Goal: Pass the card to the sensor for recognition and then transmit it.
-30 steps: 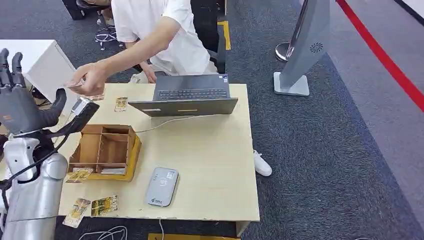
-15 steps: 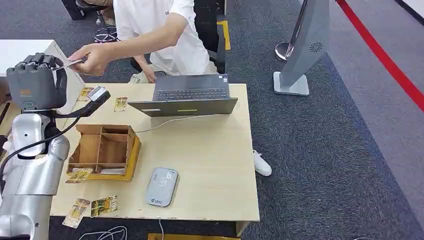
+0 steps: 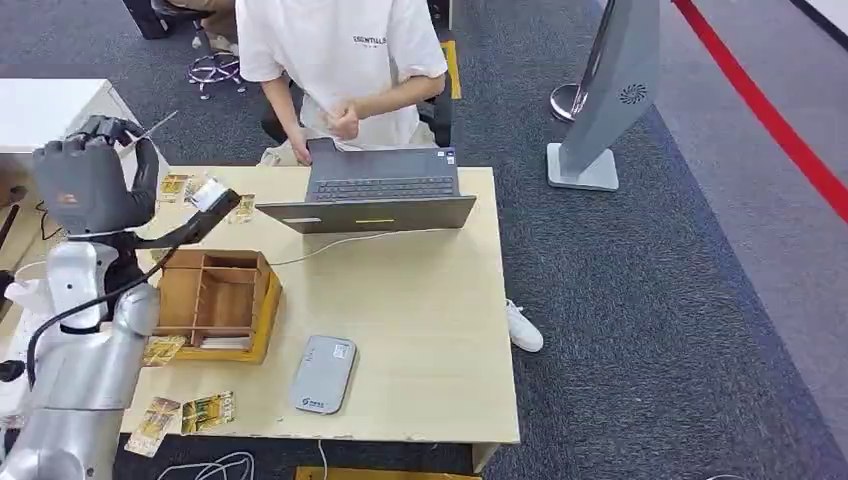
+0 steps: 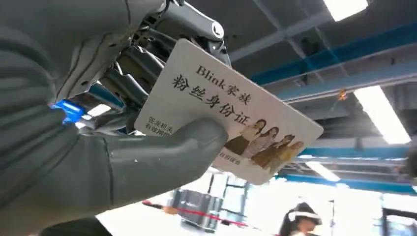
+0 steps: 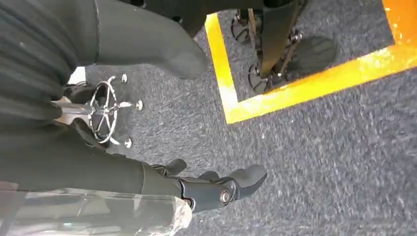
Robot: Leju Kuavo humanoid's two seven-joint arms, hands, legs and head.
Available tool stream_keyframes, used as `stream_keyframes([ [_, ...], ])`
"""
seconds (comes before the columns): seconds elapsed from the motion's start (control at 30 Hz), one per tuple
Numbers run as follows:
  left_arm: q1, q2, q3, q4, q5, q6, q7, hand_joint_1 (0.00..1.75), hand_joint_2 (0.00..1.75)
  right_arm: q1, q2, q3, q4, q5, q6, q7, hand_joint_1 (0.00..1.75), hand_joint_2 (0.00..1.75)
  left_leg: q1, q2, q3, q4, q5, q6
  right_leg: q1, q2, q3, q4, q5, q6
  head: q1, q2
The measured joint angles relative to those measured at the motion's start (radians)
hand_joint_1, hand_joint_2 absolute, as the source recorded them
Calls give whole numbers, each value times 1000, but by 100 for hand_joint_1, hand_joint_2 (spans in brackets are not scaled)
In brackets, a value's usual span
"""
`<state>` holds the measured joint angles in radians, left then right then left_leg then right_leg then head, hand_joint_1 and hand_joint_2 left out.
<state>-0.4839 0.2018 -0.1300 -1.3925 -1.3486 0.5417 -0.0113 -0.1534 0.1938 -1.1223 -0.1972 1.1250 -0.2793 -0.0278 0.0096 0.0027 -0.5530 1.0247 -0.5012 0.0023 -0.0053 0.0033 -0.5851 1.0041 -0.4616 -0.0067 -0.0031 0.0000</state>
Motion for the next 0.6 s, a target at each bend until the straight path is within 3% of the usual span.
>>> stream_keyframes([
  [0.17, 183, -24, -95, -211, -5, 42, -20, 175, 175, 15, -2, -4, 0, -15, -4, -9, 0, 175, 0, 2, 0, 0, -3, 1, 0, 1, 0, 0, 0, 0, 0, 0],
  [0.27, 290, -27, -159, -280, -2, 62, -25, 175, 175, 21, -2, -10, 0, -25, -10, -13, 0, 175, 0, 2, 0, 0, -3, 0, 0, 1, -1, -1, -1, 1, 0, 0],
  [0.43, 422, -27, -215, -295, 75, 41, -20, 175, 175, 31, -4, -21, 0, -35, -11, -18, 0, 175, 0, 2, 0, 0, -3, 0, 0, 1, -1, 0, -1, 1, 1, 0],
  [0.6, 481, -28, -223, -231, 113, 36, -10, 175, 175, 34, -6, -27, 0, -35, -11, -17, 0, 175, 1, 2, 0, 0, -3, 0, 0, 1, -1, 0, -1, 1, 0, 0],
])
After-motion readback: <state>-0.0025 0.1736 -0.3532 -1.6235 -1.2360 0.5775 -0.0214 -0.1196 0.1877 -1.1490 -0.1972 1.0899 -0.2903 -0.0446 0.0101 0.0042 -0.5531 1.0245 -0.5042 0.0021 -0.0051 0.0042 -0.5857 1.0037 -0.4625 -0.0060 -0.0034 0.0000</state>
